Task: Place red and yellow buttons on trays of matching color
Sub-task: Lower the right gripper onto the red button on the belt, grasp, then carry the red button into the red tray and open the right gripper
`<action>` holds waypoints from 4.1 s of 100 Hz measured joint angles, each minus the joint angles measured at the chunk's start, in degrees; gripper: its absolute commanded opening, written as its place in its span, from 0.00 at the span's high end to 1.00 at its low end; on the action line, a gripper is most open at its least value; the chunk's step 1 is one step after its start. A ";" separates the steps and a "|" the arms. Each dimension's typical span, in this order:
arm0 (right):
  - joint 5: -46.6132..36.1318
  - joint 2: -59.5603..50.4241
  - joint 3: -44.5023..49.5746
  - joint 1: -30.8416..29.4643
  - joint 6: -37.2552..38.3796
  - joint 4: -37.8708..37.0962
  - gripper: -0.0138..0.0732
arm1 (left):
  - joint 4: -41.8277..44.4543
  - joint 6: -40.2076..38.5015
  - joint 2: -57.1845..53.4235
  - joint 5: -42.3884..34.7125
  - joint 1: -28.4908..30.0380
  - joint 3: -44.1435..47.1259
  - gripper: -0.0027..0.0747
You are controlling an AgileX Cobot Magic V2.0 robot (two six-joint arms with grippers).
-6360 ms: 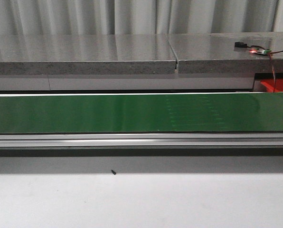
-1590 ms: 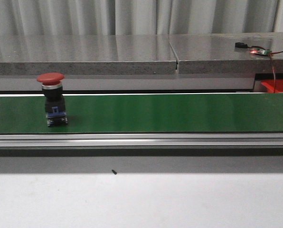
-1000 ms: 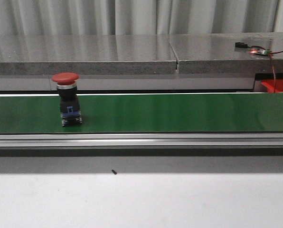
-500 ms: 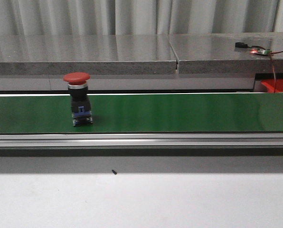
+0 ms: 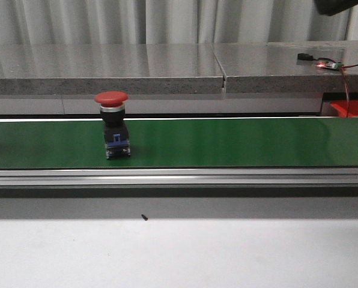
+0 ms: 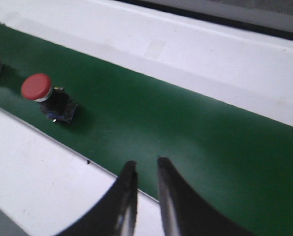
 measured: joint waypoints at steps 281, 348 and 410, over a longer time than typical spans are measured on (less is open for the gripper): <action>15.21 28.78 -37.20 -0.52 15.46 -23.95 0.72 | 0.00 0.00 0.00 0.00 0.00 0.00 0.99; 7.75 30.27 -37.20 -25.70 16.85 -24.23 0.73 | 0.00 0.00 0.00 0.00 0.00 0.00 0.99; 0.68 45.79 -41.34 -29.60 16.85 -19.78 0.73 | 0.00 0.00 0.00 0.00 0.00 0.00 0.99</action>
